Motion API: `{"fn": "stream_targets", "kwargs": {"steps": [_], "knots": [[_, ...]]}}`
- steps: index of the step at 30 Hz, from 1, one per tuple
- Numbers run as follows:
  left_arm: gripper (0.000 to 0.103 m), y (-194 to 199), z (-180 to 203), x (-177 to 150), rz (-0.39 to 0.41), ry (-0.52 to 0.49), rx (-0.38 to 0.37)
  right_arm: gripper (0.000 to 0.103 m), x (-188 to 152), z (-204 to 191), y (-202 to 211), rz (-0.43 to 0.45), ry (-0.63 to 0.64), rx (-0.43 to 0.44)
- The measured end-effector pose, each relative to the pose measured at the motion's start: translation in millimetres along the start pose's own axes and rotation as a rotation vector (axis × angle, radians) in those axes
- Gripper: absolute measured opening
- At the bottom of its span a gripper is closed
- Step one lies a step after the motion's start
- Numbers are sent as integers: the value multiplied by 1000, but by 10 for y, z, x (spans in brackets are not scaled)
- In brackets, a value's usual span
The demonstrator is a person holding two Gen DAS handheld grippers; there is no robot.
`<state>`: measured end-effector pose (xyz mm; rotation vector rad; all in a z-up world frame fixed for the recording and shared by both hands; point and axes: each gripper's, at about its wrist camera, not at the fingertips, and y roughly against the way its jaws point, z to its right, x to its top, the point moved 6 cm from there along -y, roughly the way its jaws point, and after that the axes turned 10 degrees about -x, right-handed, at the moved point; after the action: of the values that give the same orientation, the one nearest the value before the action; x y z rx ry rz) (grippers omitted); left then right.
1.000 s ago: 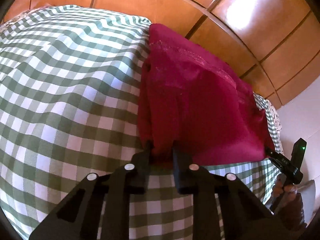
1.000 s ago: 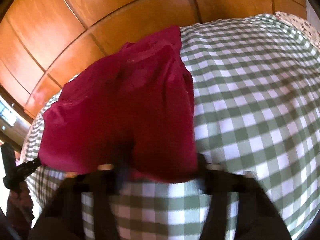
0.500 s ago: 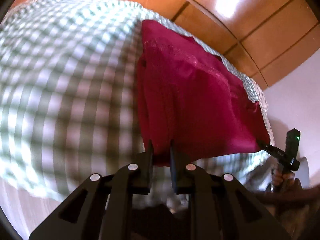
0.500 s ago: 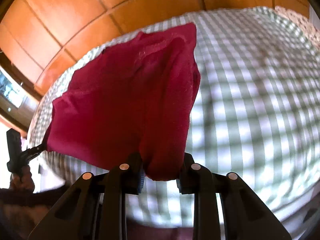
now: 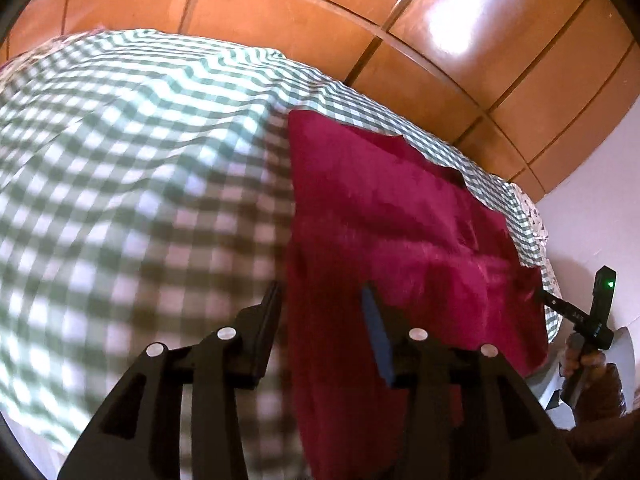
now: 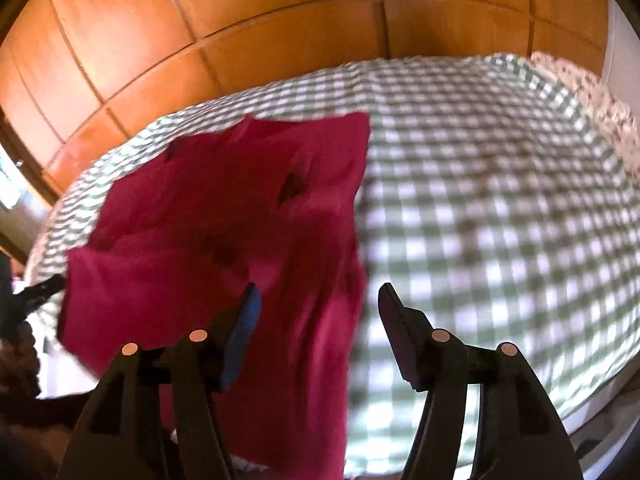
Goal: Fold small clothes
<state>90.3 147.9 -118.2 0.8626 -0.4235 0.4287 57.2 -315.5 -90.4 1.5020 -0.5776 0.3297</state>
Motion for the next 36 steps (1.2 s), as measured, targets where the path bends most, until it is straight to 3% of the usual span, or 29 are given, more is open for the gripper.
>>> {"fn": "stream_targets", "kwargs": {"steps": [2,3,5,7,8,14,19,23,27,30,34,36], "knots": [[40,-88,-15,36,-1,2,6,60,112,-34,-127,11,7,-9],[39,-122,-6,45,1,6,-3,54,149,-42,-171,12,10,-11],[12,-211,60,97,1,-17,-18,34,186,-107,-250,-4,32,-5],[7,-172,155,100,17,-67,-17,9,223,-144,-237,-1,59,-13],[7,-122,194,96,26,-80,-28,7,223,-153,-187,4,66,-12],[6,286,380,239,115,-98,-76,6,360,-134,381,68,67,38],[6,308,504,784,189,-144,-24,6,798,-125,476,148,13,60],[6,15,492,1329,208,-153,43,6,1243,-121,200,167,-25,31],[6,-429,396,1675,167,-160,115,6,1616,-42,-358,120,-93,-11],[6,-771,269,1742,108,-140,164,6,1687,-37,-822,50,-109,-62],[6,-1194,-23,1671,13,-92,251,6,1530,1,-1353,-50,-135,-129],[7,-1310,-82,1630,-18,-91,289,6,1483,7,-1460,-56,-143,-131]]}}
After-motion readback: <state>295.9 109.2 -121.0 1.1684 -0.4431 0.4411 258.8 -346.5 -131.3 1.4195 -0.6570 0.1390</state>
